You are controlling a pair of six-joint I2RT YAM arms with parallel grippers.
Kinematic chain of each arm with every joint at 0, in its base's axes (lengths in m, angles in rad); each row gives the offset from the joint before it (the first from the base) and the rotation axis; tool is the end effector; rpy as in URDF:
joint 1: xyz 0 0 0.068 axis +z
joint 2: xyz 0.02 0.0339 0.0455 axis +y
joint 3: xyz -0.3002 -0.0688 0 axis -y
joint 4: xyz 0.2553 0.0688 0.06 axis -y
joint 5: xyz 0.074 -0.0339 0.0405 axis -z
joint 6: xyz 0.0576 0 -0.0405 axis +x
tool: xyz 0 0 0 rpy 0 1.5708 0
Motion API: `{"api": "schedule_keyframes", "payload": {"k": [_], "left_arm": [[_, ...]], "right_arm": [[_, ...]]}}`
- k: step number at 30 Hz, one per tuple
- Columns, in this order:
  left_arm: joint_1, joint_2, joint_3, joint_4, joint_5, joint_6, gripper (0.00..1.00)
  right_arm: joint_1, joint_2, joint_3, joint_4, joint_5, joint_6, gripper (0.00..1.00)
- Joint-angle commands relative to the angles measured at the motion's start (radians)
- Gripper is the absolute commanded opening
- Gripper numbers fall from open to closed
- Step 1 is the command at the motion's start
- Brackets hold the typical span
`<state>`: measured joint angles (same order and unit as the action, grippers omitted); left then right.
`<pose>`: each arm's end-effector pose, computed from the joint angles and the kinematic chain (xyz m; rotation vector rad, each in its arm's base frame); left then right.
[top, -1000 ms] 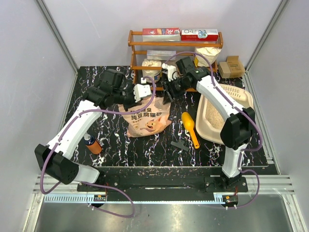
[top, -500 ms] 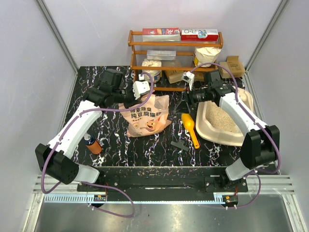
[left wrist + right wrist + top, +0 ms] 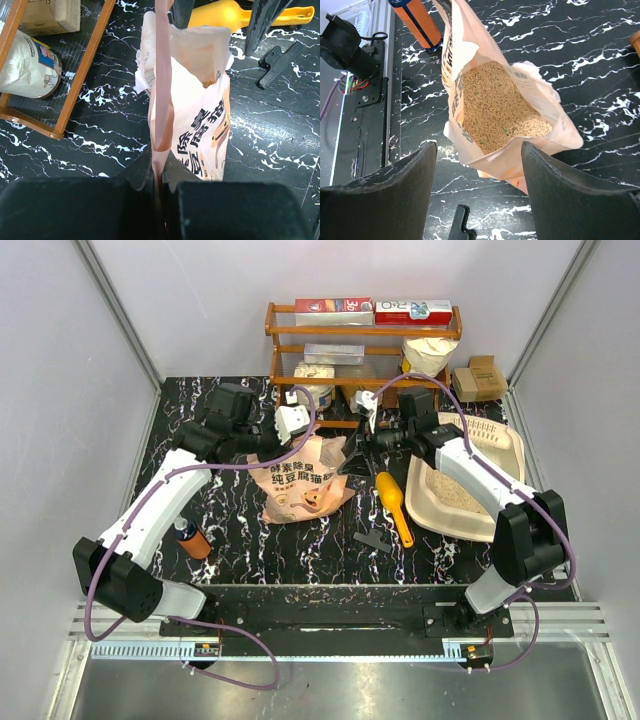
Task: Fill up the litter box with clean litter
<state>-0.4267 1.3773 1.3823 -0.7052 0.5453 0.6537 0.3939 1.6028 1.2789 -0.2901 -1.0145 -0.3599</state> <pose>0.2712 -0.1561 0.3900 1.3628 1.7219 -0.4903 0.3285 0.1895 0.3290 -1.2514 1.6208 1.1107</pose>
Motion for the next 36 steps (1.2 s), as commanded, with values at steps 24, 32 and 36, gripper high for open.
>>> {"api": "schedule_keyframes", "payload": {"k": [24, 32, 36], "left_arm": [[0.0, -0.04, 0.084, 0.107, 0.041, -0.078, 0.01], [0.057, 0.032, 0.423, 0.054, 0.061, -0.172, 0.48], [0.163, 0.144, 0.428, 0.153, 0.053, -0.19, 0.46]], "right_arm": [[0.057, 0.019, -0.087, 0.278, 0.088, 0.002, 0.05], [0.056, -0.003, -0.113, 0.275, 0.087, -0.051, 0.01], [0.057, 0.003, -0.112, 0.282, 0.08, -0.034, 0.01]]}}
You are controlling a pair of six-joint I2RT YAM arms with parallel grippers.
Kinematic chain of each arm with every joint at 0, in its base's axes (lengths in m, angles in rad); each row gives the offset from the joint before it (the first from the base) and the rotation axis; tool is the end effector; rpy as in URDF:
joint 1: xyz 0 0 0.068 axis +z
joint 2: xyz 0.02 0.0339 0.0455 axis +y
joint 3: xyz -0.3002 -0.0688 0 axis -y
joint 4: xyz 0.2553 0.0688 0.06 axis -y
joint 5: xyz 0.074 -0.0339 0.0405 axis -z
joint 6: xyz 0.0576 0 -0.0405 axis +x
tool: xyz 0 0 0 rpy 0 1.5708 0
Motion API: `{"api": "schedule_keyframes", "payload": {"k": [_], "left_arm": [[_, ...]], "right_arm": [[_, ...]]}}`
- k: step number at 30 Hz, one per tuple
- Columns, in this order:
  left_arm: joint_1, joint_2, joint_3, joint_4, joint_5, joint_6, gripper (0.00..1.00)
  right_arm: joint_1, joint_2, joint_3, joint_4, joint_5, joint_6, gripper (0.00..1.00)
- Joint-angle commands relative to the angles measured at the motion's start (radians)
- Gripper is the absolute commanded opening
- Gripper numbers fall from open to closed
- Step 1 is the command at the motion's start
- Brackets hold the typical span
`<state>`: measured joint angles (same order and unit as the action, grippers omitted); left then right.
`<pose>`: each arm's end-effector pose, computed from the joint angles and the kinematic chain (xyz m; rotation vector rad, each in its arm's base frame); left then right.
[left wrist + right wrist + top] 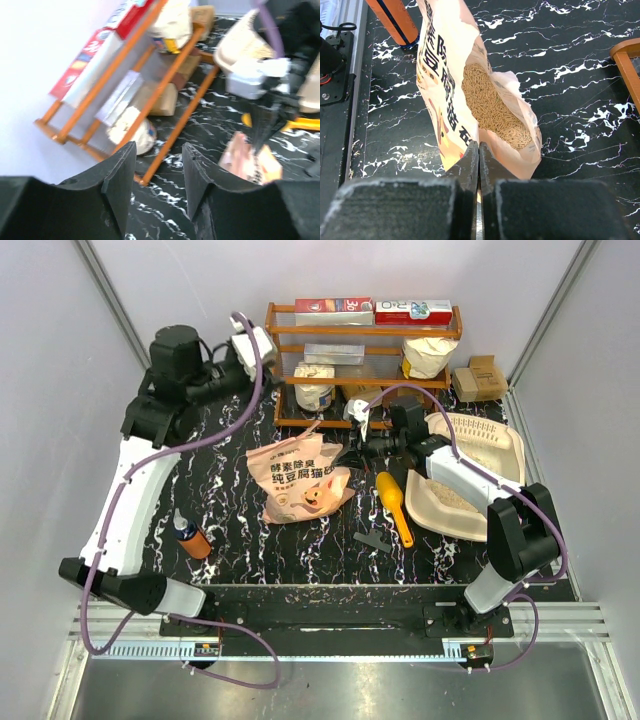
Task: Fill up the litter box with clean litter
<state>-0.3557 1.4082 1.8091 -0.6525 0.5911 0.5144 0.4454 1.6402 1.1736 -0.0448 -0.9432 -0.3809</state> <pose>0.2710 -0.1349 0.5343 1.1126 1.4134 -0.4237 0.3317 0.2100 0.2989 -1.2904 1.5217 1.0106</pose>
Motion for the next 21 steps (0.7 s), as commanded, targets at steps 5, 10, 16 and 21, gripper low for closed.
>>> {"api": "schedule_keyframes", "payload": {"k": [5, 10, 16, 21], "left_arm": [[0.141, 0.377, 0.081, 0.154, 0.105, 0.015, 0.33], [0.097, 0.532, 0.147, 0.151, 0.196, 0.029, 0.3], [0.024, 0.557, 0.062, 0.146, 0.32, 0.045, 0.32], [-0.035, 0.525, -0.039, 0.111, 0.365, 0.073, 0.31]], "right_arm": [[0.004, -0.023, 0.003, 0.037, 0.018, -0.001, 0.01], [0.006, -0.023, 0.017, 0.068, 0.012, 0.014, 0.01], [0.004, -0.037, 0.003, 0.054, 0.03, 0.019, 0.02], [0.001, -0.042, -0.005, 0.052, 0.043, -0.012, 0.02]]}}
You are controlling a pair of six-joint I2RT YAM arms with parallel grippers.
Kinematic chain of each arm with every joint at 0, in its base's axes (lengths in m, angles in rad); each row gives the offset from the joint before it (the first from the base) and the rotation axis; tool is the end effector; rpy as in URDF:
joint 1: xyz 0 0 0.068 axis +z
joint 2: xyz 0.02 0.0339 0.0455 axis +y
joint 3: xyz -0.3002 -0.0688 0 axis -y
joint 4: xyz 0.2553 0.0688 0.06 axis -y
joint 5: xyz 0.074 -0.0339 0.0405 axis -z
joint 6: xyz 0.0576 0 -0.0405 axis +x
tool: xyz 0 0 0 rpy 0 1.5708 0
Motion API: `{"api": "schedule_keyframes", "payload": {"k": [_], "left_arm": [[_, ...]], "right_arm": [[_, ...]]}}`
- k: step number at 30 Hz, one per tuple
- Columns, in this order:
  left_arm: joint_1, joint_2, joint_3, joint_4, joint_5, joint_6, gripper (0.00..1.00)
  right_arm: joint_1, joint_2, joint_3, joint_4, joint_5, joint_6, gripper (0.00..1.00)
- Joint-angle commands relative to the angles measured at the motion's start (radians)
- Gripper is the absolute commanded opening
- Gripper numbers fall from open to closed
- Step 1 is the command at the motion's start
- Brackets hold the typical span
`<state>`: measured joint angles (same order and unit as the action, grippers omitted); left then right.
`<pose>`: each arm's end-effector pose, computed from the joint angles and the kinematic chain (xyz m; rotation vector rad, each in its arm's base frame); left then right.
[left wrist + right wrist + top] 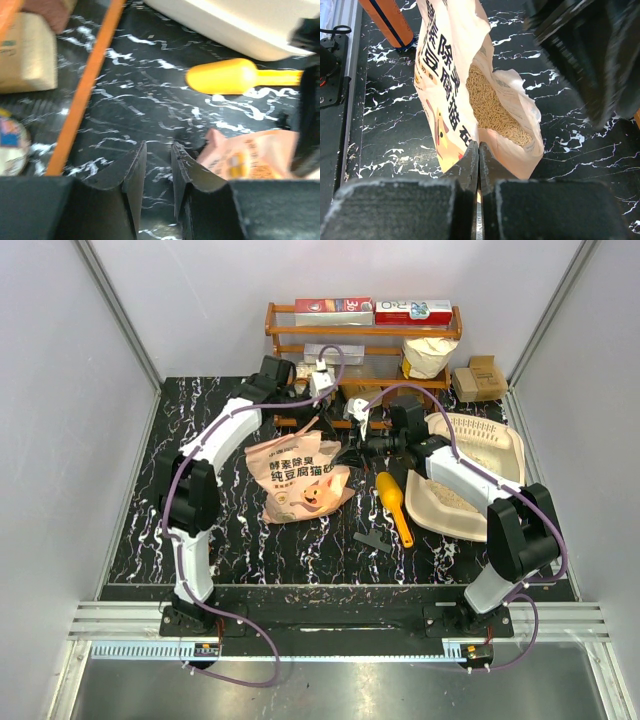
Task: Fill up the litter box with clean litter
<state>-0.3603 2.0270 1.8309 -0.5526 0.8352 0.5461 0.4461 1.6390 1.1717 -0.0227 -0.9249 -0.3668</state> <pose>0.4499 -0.2151 0.3154 1.2978 1.7278 -0.8515 0.3332 0.2103 0.3004 -1.2744 1.5220 0.9926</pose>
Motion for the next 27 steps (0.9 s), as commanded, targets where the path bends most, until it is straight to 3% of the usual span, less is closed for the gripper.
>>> {"api": "schedule_keyframes", "payload": {"k": [1, 9, 16, 21, 24, 27], "left_arm": [[-0.04, -0.102, -0.071, 0.01, 0.128, 0.044, 0.3], [-0.045, -0.114, -0.108, -0.033, 0.22, -0.009, 0.2], [-0.054, -0.117, -0.107, -0.164, 0.277, 0.074, 0.11], [-0.06, -0.113, -0.101, -0.168, 0.263, 0.08, 0.1], [-0.06, -0.105, -0.088, -0.167, 0.234, 0.075, 0.09], [-0.057, -0.102, -0.085, -0.139, 0.216, 0.057, 0.09]], "right_arm": [[-0.003, -0.035, 0.0, 0.03, 0.021, -0.027, 0.01], [-0.006, -0.021, 0.009, 0.032, 0.035, -0.038, 0.03], [-0.006, -0.01, -0.006, 0.07, 0.098, -0.026, 0.05], [-0.006, -0.002, -0.003, 0.081, 0.107, 0.0, 0.07], [-0.006, -0.019, -0.014, 0.078, 0.116, 0.009, 0.09], [-0.006, -0.064, -0.024, 0.046, 0.11, -0.024, 0.19]]}}
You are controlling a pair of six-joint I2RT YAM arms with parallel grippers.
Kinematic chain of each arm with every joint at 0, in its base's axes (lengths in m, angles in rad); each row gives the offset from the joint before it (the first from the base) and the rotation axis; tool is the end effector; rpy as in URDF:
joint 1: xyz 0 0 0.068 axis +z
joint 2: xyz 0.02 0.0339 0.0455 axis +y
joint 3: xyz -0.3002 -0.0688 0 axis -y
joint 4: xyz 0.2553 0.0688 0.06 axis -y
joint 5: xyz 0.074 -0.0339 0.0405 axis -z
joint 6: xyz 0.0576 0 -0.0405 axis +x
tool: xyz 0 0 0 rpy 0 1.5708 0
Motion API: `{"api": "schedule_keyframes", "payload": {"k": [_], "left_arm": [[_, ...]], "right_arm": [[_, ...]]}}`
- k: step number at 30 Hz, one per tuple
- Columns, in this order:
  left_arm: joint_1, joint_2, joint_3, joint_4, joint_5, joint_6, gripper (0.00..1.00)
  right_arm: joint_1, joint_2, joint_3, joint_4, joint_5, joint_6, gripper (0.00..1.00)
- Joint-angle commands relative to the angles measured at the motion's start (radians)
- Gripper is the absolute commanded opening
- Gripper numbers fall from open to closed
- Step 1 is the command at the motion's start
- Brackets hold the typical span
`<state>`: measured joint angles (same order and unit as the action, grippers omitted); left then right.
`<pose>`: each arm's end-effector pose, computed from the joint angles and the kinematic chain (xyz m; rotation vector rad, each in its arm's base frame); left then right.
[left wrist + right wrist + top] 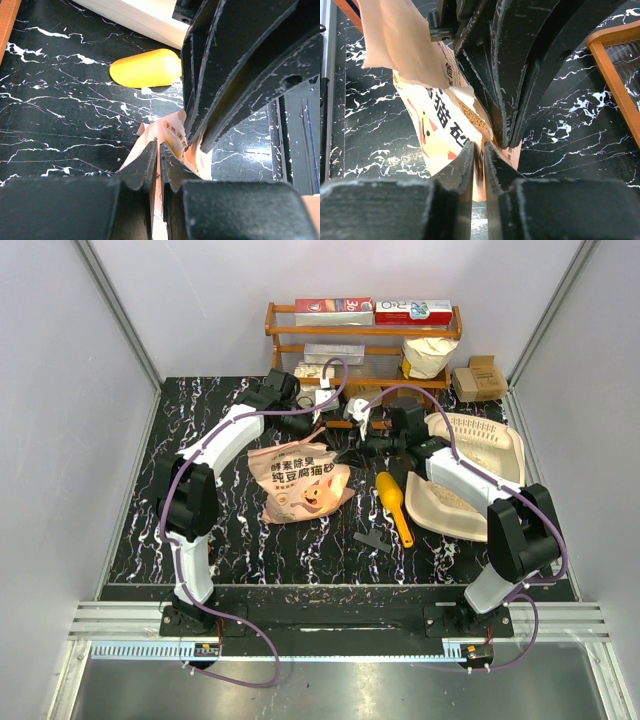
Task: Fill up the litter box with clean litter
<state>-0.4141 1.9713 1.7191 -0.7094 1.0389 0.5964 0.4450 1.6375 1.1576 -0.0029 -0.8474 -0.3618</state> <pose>0.3996 -0.2299 0.2997 1.4082 1.7303 -1.1875 0.3366 0.2083 0.2963 -1.2372 1.5625 0.9148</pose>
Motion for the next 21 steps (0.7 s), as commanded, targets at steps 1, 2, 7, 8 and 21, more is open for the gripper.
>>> {"api": "schedule_keyframes", "payload": {"k": [1, 2, 7, 8, 21], "left_arm": [[-0.003, -0.046, 0.028, 0.027, 0.01, 0.002, 0.09], [-0.003, -0.043, 0.034, 0.028, 0.009, 0.0, 0.09], [-0.003, -0.031, 0.047, 0.053, -0.002, -0.046, 0.1], [-0.002, -0.031, 0.042, 0.056, 0.0, -0.052, 0.09], [0.001, -0.023, 0.042, 0.083, -0.017, -0.106, 0.09]], "right_arm": [[-0.005, -0.083, -0.018, 0.011, 0.033, -0.04, 0.21], [-0.005, -0.093, -0.025, 0.011, 0.037, -0.06, 0.24], [-0.005, -0.105, -0.049, 0.011, 0.109, -0.054, 0.3], [-0.005, -0.105, -0.047, 0.009, 0.117, -0.046, 0.31], [-0.005, -0.045, 0.016, -0.054, 0.22, 0.02, 0.4]]}}
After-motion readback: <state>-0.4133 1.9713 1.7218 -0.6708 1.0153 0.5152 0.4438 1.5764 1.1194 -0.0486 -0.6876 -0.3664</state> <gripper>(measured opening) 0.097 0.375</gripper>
